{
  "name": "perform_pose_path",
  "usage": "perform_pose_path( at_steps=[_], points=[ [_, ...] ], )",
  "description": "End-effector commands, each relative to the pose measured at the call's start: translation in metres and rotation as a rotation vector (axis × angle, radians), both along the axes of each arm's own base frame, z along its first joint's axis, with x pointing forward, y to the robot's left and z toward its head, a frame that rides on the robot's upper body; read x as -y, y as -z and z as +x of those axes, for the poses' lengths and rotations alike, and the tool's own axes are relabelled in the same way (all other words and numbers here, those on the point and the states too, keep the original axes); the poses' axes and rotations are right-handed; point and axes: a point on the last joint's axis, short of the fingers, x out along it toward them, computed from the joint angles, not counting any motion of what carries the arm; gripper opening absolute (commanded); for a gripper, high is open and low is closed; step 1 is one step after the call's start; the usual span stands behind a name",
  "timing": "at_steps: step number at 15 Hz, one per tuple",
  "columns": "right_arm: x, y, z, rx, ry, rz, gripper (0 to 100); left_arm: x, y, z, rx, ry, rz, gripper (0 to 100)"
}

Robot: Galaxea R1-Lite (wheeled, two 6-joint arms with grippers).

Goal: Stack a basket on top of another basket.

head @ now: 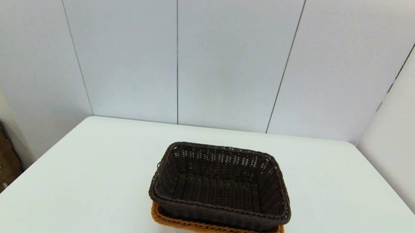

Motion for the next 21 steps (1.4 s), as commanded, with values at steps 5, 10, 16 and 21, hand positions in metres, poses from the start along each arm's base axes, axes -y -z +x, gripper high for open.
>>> perform_pose_path(
  at_steps=[5,10,16,21],
  points=[
    [0.0,0.0,0.0001,-0.001,-0.001,-0.001,100,0.0,0.0013,0.0004,-0.006,0.0,0.0,100],
    [0.0,0.0,0.0001,-0.001,-0.001,-0.001,100,0.0,0.0013,0.0004,-0.005,0.0,0.002,100],
    [0.0,0.0,0.0001,-0.001,-0.001,-0.007,100,0.0,0.0013,0.0004,-0.006,-0.001,0.0,100],
    [0.0001,0.0,0.0001,-0.001,0.003,-0.002,100,0.0,0.0013,0.0004,-0.006,0.0,0.0,100]
  ],
)
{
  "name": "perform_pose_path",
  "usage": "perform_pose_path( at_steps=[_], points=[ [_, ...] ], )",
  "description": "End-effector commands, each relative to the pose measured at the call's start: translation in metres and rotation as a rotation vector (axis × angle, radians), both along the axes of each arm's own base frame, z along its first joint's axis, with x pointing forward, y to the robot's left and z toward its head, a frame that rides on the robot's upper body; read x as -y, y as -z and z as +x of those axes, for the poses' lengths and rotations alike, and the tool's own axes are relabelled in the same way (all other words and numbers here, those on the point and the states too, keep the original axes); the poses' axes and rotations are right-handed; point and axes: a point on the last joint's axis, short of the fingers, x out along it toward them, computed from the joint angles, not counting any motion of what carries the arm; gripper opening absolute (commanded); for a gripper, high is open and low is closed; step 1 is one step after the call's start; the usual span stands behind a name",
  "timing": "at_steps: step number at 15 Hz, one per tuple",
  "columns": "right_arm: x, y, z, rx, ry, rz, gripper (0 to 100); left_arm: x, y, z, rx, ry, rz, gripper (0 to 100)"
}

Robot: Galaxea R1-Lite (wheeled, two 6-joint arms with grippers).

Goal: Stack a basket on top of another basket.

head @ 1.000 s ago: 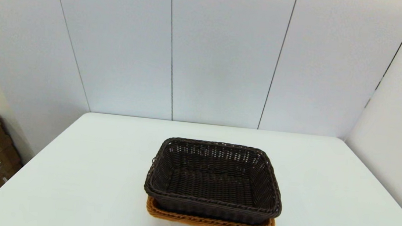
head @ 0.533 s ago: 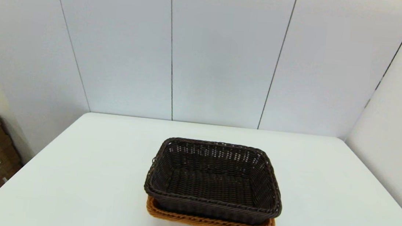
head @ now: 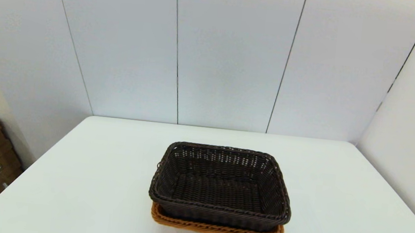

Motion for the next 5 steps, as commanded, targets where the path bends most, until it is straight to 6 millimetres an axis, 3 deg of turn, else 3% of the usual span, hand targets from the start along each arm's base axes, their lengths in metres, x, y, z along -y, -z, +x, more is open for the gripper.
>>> perform_pose_path(
  at_steps=[1,5],
  points=[
    [0.0,0.0,0.0001,-0.002,0.001,0.004,100,0.0,0.0013,0.0004,-0.006,0.001,0.0,100],
    [0.0,0.0,0.0001,-0.002,0.002,0.016,100,0.0,0.0013,0.0004,-0.006,0.001,0.0,100]
  ],
)
